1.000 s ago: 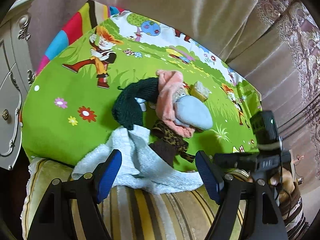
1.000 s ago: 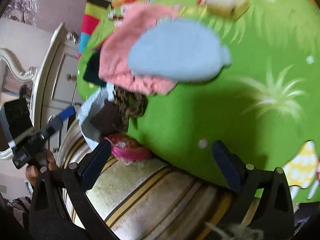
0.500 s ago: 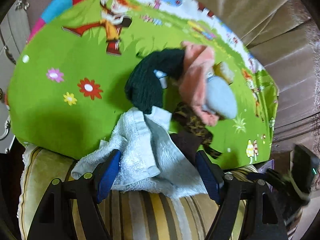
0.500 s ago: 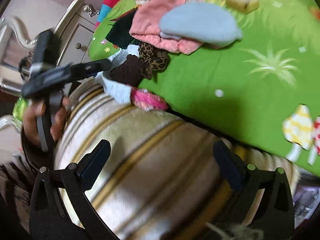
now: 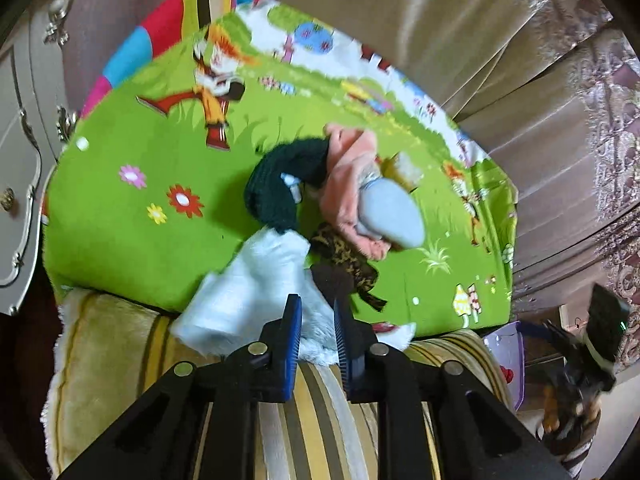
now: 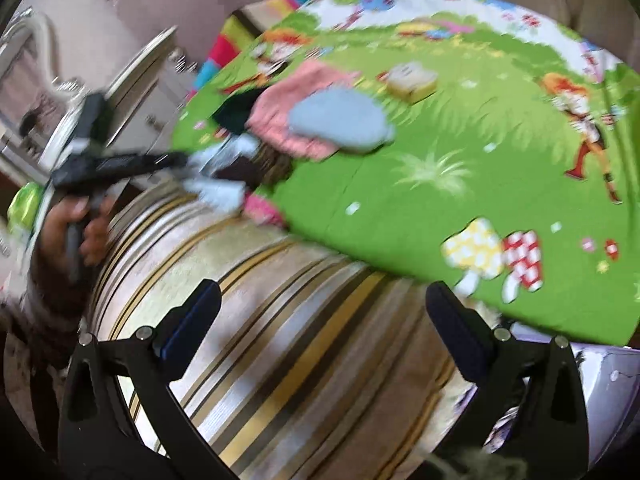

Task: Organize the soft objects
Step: 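Grasp the white towel with the left tool, then grasp the light blue sock with the right tool while the left tool holds the towel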

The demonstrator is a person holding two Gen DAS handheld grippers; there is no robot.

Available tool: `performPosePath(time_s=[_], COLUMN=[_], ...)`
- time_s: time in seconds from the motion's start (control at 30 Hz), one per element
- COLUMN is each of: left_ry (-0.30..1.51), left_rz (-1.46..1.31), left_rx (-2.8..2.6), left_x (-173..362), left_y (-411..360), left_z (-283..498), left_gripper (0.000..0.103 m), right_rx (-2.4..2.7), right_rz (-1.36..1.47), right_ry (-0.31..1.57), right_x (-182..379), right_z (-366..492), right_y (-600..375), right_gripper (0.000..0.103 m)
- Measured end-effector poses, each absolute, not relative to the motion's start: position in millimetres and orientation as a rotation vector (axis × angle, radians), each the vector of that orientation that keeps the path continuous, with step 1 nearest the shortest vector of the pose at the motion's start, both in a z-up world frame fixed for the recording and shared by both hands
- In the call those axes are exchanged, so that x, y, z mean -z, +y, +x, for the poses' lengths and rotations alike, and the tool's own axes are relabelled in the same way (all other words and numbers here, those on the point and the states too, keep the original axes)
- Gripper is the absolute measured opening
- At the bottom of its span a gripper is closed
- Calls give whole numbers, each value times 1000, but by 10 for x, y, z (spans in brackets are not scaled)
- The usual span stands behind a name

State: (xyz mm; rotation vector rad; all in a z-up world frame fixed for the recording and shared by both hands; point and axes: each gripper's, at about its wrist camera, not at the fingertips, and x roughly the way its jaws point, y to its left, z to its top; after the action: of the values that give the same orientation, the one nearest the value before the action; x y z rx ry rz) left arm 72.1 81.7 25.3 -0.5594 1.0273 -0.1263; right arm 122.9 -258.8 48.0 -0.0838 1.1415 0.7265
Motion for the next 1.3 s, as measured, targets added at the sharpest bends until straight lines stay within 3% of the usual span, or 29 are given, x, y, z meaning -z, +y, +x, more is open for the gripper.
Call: performPosePath(time_s=[0.13, 0.23, 0.3, 0.33, 0.37, 0.43, 0.5, 0.57, 0.63, 1.1, 1.17, 1.2, 1.27, 1.3], left_ry=[936, 991, 1054, 1076, 1095, 1170, 1240, 1281, 1249, 895, 881, 882, 888, 891], left_rz=[-522, -521, -494, -490, -492, -474, -456, -456, -451, -461, -445, -450, -459, -461], left_rx=[115, 83, 45, 41, 43, 14, 55, 78, 89, 106, 100, 105, 115, 121], left_x=[-448, -347, -226, -168, -105, 59, 244, 346, 273, -767, -815, -823, -794, -778], left_y=[882, 901, 884, 879, 881, 880, 844, 831, 870, 1090, 1074, 1063, 1008, 980], left_z=[680, 782, 887, 922, 958, 1063, 1182, 1219, 1183, 737, 744, 766, 805, 822], left_gripper=[17, 22, 48, 73, 81, 81, 79, 30, 13, 11, 11, 11, 11, 11], right_rx=[-640, -591, -584, -572, -559, -556, -563, -579, -587, -633, -664, -658, -639, -643], right_rz=[-128, -215, -294, -331, -369, -431, -477, -520, -563, -618, -563, -543, -517, -490], right_ry=[1105, 1080, 1034, 1022, 1008, 981, 975, 971, 965, 934, 956, 967, 960, 968], right_x=[-433, -390, -364, -335, -297, -211, -118, -22, 61, 365, 346, 335, 291, 265], right_z=[1492, 1641, 1735, 1778, 1833, 1935, 2030, 2101, 2158, 2378, 2398, 2407, 2419, 2431], right_y=[-2396, -2202, -1988, -1893, -1797, -1619, -1470, -1342, -1246, -977, -1023, -1057, -1122, -1166], right_gripper=[103, 103, 103, 103, 103, 103, 103, 103, 103, 100, 76, 71, 48, 46])
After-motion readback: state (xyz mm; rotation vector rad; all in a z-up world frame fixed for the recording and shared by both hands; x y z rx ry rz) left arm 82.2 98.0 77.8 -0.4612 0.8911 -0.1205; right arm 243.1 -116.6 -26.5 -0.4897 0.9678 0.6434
